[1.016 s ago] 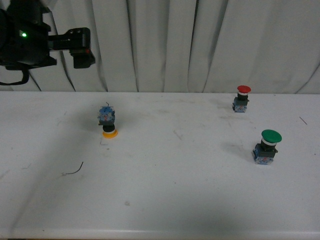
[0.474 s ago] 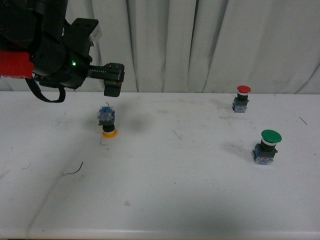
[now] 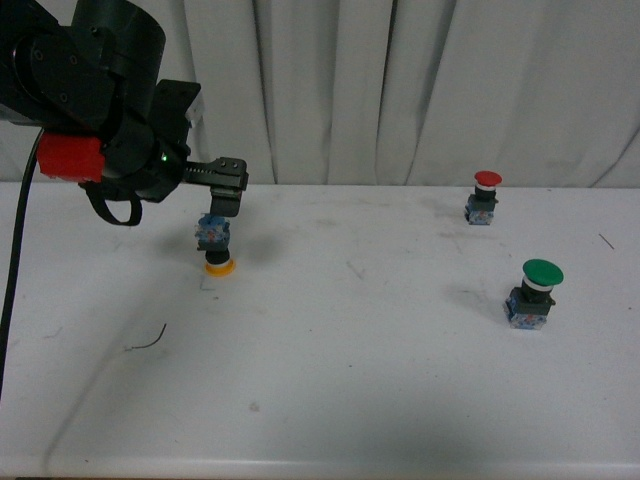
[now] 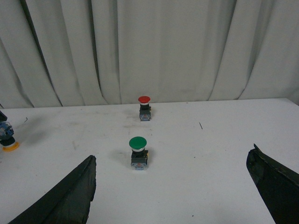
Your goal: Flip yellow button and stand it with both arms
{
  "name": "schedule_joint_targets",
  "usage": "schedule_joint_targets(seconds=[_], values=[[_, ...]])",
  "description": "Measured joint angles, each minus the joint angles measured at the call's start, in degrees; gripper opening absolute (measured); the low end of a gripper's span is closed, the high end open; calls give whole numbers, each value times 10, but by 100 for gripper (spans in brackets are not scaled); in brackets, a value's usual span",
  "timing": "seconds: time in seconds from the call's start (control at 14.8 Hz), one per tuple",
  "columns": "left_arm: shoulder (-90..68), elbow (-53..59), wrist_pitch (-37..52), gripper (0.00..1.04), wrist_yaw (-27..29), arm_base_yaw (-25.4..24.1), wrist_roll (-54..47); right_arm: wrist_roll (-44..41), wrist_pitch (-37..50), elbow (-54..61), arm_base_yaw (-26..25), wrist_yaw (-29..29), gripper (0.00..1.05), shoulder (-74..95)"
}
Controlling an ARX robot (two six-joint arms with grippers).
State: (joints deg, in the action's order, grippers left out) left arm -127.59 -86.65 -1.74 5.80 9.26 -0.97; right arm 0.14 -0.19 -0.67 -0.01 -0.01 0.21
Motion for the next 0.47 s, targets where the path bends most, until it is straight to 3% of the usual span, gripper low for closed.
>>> schedule_joint_targets(seconds=[0.47], values=[[-17, -25, -26, 98, -12, 11, 40, 0, 0, 0, 0, 0, 98, 0]])
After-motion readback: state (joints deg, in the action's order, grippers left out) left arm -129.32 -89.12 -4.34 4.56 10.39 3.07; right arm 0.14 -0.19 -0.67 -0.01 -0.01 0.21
